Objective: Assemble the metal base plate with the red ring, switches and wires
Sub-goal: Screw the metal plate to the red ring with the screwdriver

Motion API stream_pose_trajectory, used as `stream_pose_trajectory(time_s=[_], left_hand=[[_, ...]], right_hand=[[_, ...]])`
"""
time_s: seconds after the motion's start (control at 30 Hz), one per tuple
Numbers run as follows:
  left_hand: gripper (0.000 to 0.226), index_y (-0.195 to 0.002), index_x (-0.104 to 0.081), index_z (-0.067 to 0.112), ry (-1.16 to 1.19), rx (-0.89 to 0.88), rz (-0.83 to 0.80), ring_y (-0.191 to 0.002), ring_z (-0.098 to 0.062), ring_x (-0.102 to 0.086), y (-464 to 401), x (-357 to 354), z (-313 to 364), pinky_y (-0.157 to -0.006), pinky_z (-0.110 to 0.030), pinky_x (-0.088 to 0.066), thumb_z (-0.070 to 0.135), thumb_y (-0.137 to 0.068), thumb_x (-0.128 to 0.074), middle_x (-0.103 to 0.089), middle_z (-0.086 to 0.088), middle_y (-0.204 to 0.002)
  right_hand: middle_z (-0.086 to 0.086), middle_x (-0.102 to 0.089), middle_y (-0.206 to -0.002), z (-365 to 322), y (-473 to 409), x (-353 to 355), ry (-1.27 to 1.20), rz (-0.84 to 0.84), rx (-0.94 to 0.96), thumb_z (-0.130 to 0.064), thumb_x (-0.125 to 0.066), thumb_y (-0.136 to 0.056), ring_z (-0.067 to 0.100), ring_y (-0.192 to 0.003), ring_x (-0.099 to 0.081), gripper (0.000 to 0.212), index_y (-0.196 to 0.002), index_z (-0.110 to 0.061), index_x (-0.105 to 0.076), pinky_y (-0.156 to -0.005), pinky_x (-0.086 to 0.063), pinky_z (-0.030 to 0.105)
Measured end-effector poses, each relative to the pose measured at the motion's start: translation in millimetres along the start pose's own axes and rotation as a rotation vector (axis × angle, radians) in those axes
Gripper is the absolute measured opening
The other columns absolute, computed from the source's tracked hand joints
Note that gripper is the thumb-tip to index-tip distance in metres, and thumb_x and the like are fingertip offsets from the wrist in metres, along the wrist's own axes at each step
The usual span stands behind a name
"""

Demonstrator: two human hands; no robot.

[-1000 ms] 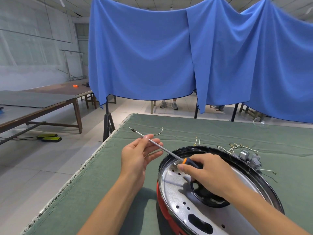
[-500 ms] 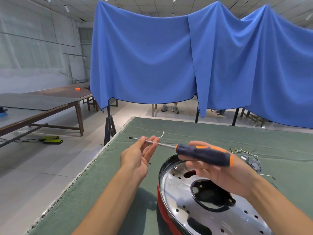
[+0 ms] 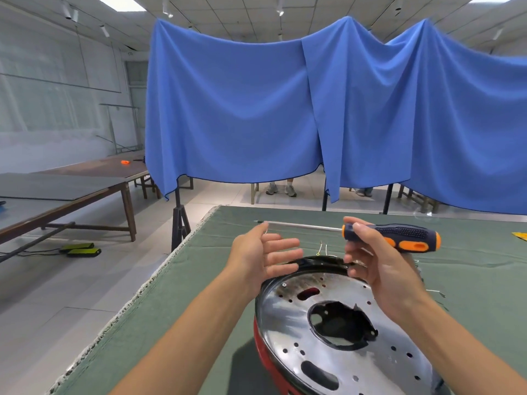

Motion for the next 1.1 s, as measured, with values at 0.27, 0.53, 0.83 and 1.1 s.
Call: stream_pose_trajectory(time_s=[0.27, 0.53, 0.83, 1.1], left_hand=[[0.022, -0.093, -0.069, 0.007, -1.375, -0.240, 0.044, -0.092, -0.028, -0.063, -52, -18, -4, -0.084, -0.038, -0.051, 0.022, -0.088, -0.053, -0.070, -0.011, -0.099], [0.020, -0.077, -0.055, 0.010, -1.426, -0.065, -0.177, -0.067, -0.022, -0.038, -74, -9, -32, -0.058, -0.028, -0.030, 0.019, -0.093, -0.050, -0.045, -0.012, -0.074], [0.032, -0.103, -0.065, 0.003, -1.448, 0.014, -0.103, -0.078, -0.030, -0.060, -29, 17, -24, -0.065, -0.034, -0.051, 0.003, -0.088, -0.037, -0.066, -0.015, -0.092], [0.026, -0.085, -0.055, -0.006, -1.514, 0.302, -0.035, -0.065, -0.033, -0.066, 16, 57, -4, -0.050, -0.021, -0.049, 0.008, -0.085, -0.033, -0.067, -0.021, -0.081]], right_hand=[[0.001, -0.064, -0.067, -7, -5, 35, 0.043, 0.239, 0.089, -0.020, -0.063, -0.089, 0.013, -0.061, -0.058, 0.013, -0.096, -0.016, -0.074, -0.055, -0.048, 0.024], [0.000, -0.064, -0.068, -5, -9, 42, 0.101, 0.220, 0.099, -0.018, -0.064, -0.088, 0.008, -0.058, -0.057, 0.014, -0.097, -0.015, -0.074, -0.056, -0.048, 0.024], [0.001, -0.066, -0.060, -3, -12, 15, 0.114, 0.184, 0.078, -0.025, -0.068, -0.085, 0.008, -0.052, -0.059, 0.017, -0.090, -0.011, -0.074, -0.048, -0.048, 0.021], [0.002, -0.065, -0.058, 4, -11, -22, 0.137, 0.096, 0.083, -0.028, -0.070, -0.082, 0.009, -0.051, -0.058, 0.015, -0.080, -0.013, -0.073, -0.045, -0.047, 0.020]])
Point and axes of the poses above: each hand's wrist, its own y-axis away from the middle knuckle, its own x-axis out of the back of the hand, z = x × y, the point moved 4 cm from there along -y, towards the middle knuckle
